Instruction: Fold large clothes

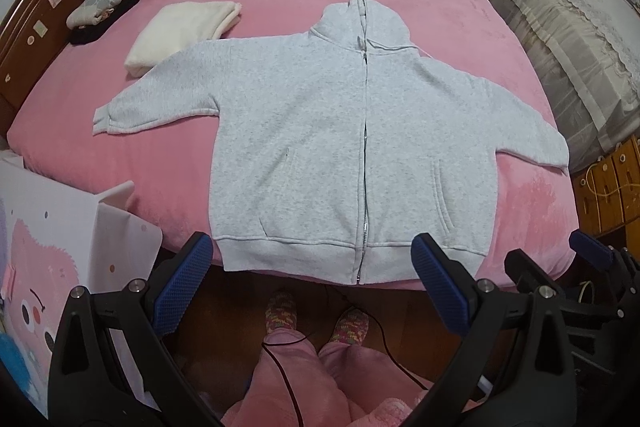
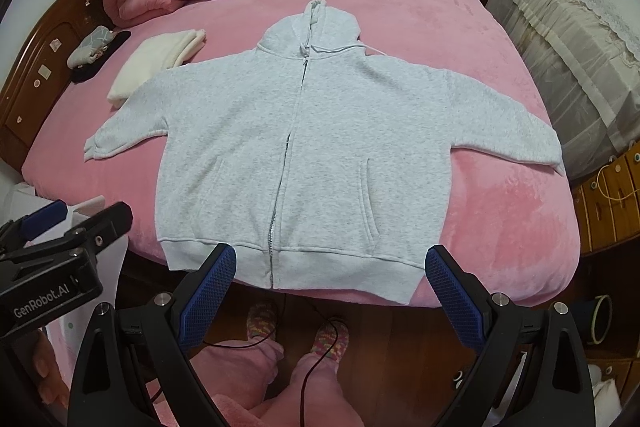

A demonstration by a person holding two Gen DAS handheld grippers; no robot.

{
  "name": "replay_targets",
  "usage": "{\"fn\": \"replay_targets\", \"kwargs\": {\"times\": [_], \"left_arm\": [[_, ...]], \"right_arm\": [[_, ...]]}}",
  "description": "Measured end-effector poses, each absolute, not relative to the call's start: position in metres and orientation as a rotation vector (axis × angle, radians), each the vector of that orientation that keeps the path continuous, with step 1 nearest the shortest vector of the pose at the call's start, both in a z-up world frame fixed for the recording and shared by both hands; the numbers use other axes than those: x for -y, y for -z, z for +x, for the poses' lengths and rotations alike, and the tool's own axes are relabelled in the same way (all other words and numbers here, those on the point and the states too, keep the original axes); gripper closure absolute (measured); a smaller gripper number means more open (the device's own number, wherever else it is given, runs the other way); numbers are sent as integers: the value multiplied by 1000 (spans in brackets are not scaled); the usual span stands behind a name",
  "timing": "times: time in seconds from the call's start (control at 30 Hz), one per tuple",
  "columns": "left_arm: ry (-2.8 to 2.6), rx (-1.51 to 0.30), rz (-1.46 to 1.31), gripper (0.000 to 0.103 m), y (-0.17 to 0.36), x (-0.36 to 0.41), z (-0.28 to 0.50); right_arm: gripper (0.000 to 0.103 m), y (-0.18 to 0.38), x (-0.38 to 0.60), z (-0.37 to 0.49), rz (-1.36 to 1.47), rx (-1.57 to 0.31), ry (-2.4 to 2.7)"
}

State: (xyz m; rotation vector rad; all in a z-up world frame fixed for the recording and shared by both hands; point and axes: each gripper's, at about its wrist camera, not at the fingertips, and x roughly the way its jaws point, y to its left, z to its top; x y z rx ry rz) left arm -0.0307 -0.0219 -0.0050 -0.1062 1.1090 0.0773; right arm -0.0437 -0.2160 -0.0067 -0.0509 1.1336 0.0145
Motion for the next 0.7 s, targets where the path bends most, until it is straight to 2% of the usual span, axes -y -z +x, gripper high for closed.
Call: {"fn": "replay_targets", "kwargs": {"times": [0.43, 0.7], "left_arm": [[-134, -1092, -177, 4, 13, 34, -36], [-215, -1123, -296, 4, 26, -13, -24]], "right_arm": [[6, 10, 236, -41, -105, -1129, -65], [6, 24, 225, 4, -89, -1171, -73]]}}
